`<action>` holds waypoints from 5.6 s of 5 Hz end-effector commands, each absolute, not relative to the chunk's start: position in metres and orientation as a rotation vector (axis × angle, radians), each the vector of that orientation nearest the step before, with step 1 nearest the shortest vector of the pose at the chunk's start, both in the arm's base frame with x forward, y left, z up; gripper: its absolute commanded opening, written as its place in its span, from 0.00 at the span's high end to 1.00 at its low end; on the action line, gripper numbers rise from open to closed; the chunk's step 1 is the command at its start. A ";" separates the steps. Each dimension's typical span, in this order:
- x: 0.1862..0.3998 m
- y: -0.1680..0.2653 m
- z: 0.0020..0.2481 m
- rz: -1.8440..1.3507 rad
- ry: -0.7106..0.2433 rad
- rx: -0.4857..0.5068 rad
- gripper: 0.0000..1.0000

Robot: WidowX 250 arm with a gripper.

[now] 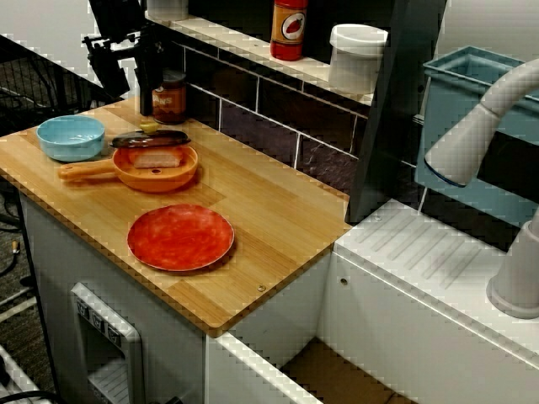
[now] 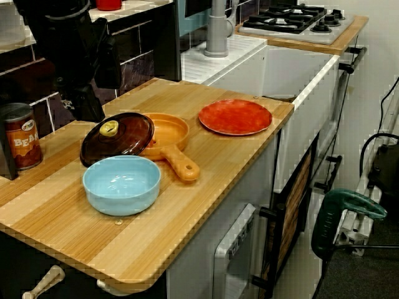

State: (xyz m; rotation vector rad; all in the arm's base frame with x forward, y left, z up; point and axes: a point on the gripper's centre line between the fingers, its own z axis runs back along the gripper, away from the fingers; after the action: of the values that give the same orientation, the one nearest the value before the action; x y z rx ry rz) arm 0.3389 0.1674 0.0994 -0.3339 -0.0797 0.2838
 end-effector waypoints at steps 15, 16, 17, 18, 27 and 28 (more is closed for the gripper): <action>0.341 0.155 0.078 0.296 -0.004 -0.277 0.00; 0.341 0.155 0.078 0.297 -0.004 -0.280 0.00; 0.341 0.155 0.078 0.300 -0.004 -0.282 0.00; 0.342 0.156 0.078 0.307 -0.002 -0.291 0.00; 0.350 0.161 0.069 0.388 0.057 -0.294 1.00; 0.349 0.162 0.070 0.389 0.054 -0.300 1.00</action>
State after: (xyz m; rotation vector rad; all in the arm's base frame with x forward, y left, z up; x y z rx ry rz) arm 0.3457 0.1560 0.0546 -0.3152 0.1003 0.3949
